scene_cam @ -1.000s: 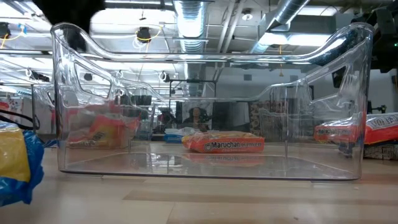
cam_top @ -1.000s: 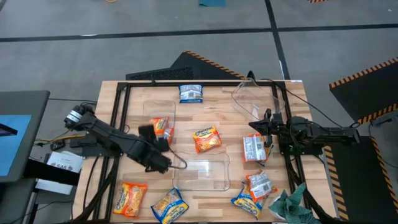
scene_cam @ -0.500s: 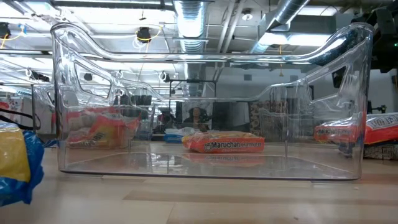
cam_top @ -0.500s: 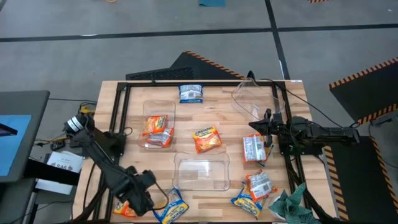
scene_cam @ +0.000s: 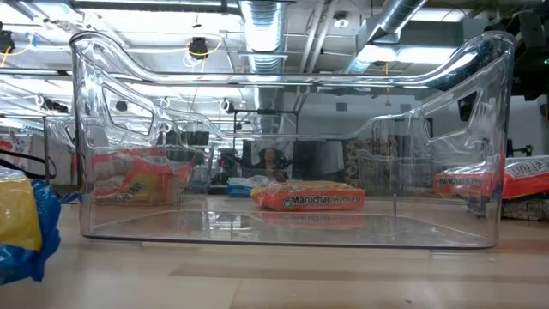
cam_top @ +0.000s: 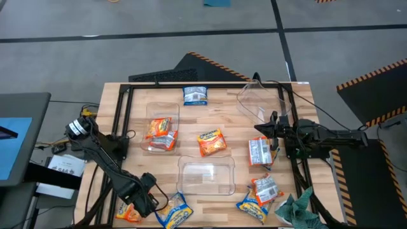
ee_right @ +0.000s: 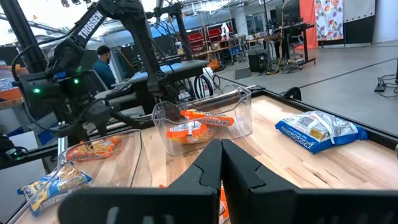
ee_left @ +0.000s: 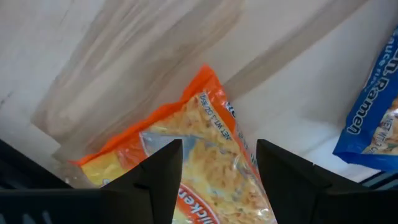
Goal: Sort Maruchan noodles
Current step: Put the orange noodle pack into the top transparent bin
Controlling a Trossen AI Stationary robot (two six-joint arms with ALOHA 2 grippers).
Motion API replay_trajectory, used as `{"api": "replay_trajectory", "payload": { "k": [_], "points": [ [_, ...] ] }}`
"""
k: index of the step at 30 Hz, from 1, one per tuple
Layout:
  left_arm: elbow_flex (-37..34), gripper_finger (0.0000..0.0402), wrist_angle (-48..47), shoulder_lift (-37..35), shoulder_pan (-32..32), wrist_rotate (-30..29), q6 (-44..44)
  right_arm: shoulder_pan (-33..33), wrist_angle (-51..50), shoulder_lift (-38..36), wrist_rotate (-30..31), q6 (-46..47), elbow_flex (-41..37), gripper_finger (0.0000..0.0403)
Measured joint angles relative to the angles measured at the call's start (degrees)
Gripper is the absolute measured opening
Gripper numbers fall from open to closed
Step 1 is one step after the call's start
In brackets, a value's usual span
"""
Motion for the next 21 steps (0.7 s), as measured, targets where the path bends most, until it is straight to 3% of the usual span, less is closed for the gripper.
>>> {"api": "replay_trajectory", "payload": {
  "k": [9,16,21],
  "points": [
    [-1.8,0.0192,1.6,1.1,-0.2,1.2,-1.8,0.0,0.0,0.0,0.0,0.0,0.0,0.0031],
    [-1.6,0.0192,4.9,6.3,-0.1,7.1,4.5,0.0,0.0,0.0,0.0,0.0,0.0,0.0031],
    [-1.7,0.017,4.0,5.8,0.2,4.8,7.1,0.0,0.0,0.0,0.0,0.0,0.0,0.0031]
  ]
}}
